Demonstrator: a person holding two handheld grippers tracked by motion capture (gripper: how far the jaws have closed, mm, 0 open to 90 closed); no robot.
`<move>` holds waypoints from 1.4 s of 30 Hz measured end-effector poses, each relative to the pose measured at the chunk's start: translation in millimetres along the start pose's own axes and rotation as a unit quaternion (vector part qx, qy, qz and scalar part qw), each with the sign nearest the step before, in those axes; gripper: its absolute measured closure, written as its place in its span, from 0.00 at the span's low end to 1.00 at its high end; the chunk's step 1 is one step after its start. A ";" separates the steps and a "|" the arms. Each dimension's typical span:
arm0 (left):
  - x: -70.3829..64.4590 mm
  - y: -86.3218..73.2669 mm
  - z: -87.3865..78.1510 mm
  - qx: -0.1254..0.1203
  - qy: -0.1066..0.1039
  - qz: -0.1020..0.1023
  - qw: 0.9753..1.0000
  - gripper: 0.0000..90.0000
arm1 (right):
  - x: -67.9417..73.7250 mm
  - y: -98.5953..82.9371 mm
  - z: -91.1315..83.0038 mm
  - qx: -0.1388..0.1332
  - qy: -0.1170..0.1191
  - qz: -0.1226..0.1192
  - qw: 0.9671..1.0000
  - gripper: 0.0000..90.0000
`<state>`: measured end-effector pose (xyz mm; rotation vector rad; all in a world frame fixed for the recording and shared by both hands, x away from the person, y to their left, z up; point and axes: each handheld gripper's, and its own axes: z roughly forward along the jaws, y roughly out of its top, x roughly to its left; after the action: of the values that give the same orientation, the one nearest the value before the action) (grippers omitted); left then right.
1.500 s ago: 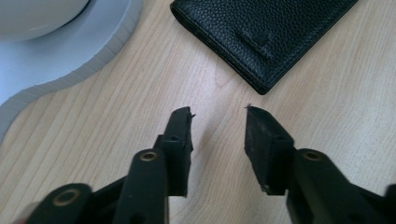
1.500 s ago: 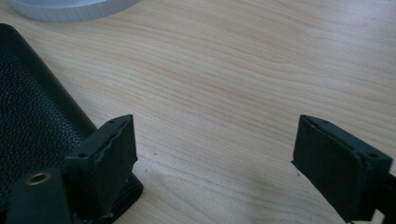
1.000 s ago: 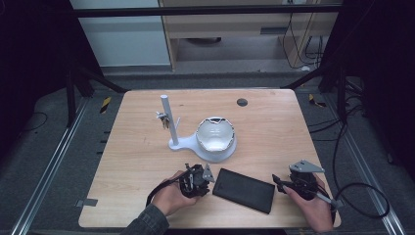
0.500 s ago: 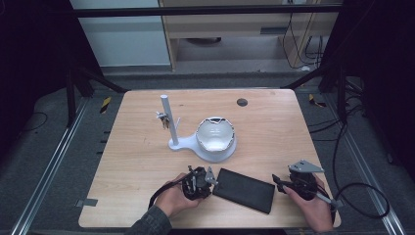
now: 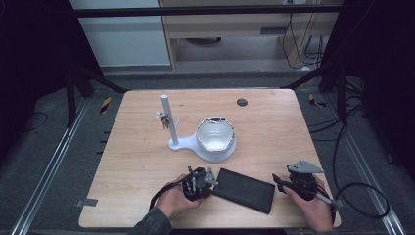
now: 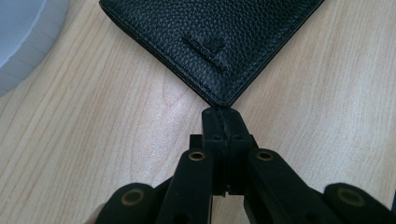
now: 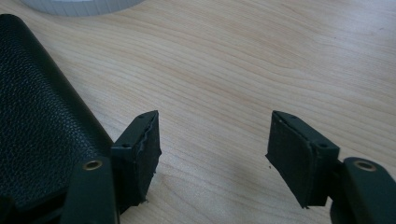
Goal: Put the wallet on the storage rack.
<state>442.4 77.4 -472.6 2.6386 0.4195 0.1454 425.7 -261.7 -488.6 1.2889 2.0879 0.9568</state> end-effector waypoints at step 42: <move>6.7 8.3 1.9 -0.106 -0.016 -0.053 0.993 0.97 | 94.2 13.5 6.2 0.019 0.096 -0.137 0.986 0.23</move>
<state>451.3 71.7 -470.3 2.4023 0.5025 0.1073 397.5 -170.6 -486.9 0.9232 2.3654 0.9515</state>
